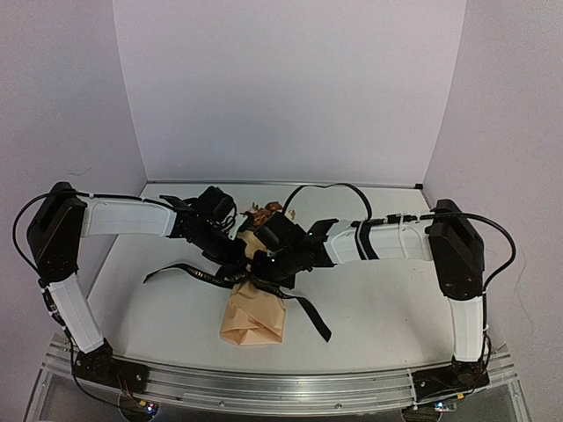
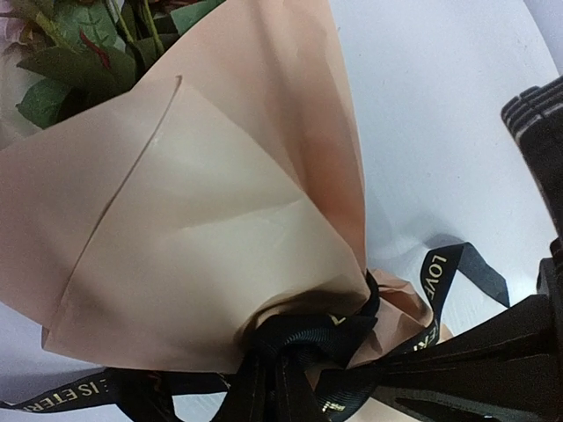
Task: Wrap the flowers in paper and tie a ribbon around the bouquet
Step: Cross the half-tied ribbon over the folded bouquet.
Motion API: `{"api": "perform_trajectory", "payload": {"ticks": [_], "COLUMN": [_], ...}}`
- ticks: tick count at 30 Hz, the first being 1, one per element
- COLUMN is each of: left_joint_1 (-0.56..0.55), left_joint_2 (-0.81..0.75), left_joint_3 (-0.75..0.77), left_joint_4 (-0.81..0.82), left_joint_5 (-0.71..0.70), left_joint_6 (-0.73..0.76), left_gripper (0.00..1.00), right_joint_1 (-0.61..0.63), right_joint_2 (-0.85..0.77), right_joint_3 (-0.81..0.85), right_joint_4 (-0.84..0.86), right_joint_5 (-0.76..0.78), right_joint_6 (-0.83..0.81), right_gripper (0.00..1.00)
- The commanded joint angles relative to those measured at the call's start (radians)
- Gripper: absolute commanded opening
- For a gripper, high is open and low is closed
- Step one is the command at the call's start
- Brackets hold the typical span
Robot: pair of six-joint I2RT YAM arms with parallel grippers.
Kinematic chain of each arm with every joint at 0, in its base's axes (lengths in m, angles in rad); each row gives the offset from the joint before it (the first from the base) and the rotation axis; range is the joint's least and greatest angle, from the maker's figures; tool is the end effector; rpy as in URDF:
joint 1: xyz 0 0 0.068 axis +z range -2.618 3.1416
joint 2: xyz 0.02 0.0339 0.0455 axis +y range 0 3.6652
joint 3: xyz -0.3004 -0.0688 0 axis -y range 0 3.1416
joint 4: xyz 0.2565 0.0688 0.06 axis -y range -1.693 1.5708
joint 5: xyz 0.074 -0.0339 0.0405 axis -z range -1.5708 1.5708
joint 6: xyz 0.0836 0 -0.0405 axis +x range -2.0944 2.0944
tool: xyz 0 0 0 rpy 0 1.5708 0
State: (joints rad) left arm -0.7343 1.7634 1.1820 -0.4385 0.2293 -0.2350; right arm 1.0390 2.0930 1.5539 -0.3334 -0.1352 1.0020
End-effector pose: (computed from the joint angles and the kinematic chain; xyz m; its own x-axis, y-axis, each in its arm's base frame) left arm 0.2888 -0.2863 0.1852 -0.7876 0.4055 -0.4640 0.5732 0.7584 -0.3102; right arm 0.2548 0.4553 0.1735 -0.9658 0.0048 -0.2593 -0.1564 0.7866 0.5973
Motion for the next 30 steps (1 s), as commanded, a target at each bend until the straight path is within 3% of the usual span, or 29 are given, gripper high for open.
{"api": "perform_trajectory", "payload": {"ticks": [1, 17, 30], "left_joint_1": [-0.004, -0.004, -0.004], "left_joint_2": [-0.066, -0.133, -0.163], "left_joint_3": [-0.018, -0.104, -0.151], "left_joint_4": [0.069, 0.124, 0.181], "left_joint_5": [0.039, 0.071, 0.111], "left_joint_6": [-0.011, -0.037, -0.069], "left_gripper": [0.06, 0.03, 0.03], "right_joint_1": [-0.017, -0.052, -0.052], "right_joint_2": [0.022, 0.070, 0.052], "right_joint_3": [0.052, 0.075, -0.113], "right_joint_4": [0.018, 0.137, 0.487], "right_joint_5": [0.018, -0.024, -0.064], "right_joint_6": [0.051, 0.209, 0.320], "right_gripper": [0.00, 0.00, 0.00]}}
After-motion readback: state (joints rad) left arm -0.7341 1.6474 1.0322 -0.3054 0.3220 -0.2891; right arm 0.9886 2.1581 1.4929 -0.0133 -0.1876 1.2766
